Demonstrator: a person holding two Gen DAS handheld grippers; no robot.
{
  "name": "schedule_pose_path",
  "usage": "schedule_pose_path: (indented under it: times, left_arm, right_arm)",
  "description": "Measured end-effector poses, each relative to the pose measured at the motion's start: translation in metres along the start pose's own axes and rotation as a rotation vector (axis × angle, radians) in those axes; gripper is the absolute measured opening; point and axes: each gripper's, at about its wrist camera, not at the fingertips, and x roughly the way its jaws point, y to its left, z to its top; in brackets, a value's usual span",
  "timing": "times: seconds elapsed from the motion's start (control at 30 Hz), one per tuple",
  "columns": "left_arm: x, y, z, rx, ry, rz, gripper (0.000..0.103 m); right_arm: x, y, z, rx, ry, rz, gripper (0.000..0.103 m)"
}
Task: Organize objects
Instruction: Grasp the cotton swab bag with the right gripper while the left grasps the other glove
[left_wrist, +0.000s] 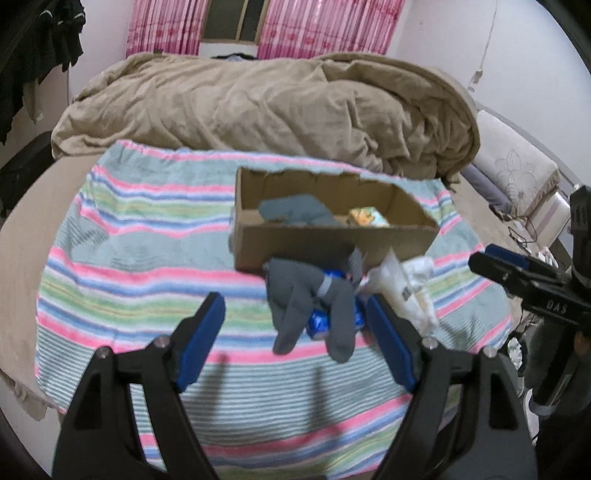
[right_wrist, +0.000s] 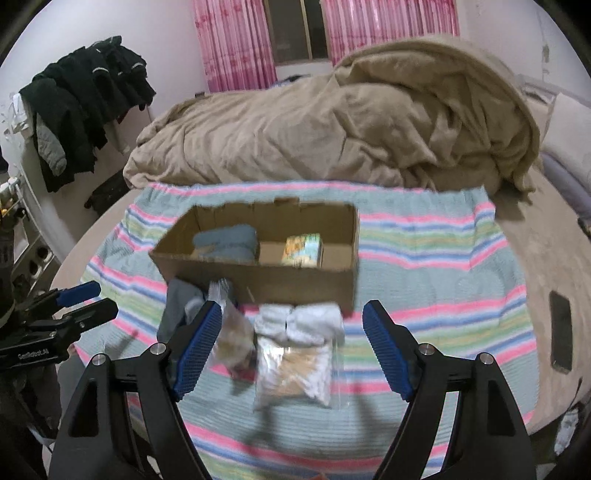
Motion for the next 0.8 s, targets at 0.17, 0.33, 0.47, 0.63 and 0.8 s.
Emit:
schedule_pose_path:
  times: [0.17, 0.33, 0.47, 0.63, 0.8]
  left_arm:
    - [0.016, 0.0, -0.007, 0.001, 0.024, 0.004, 0.08]
    - [0.038, -0.001, -0.013, 0.008, 0.053, 0.008, 0.08]
    - [0.053, 0.0, -0.016, 0.01, 0.065, 0.008, 0.08]
    - [0.064, -0.001, -0.013, 0.025, 0.059, 0.004, 0.08]
    - [0.08, -0.005, -0.006, 0.03, 0.062, -0.017, 0.08]
  right_arm:
    - [0.016, -0.001, -0.022, 0.003, 0.057, -0.002, 0.082]
    - [0.033, -0.005, -0.035, 0.013, 0.101, -0.007, 0.082]
    - [0.047, -0.008, -0.042, 0.019, 0.133, -0.009, 0.082]
    - [0.063, -0.011, -0.048, 0.02, 0.166, -0.006, 0.082]
    - [0.076, -0.011, -0.052, 0.019, 0.189, 0.0, 0.082]
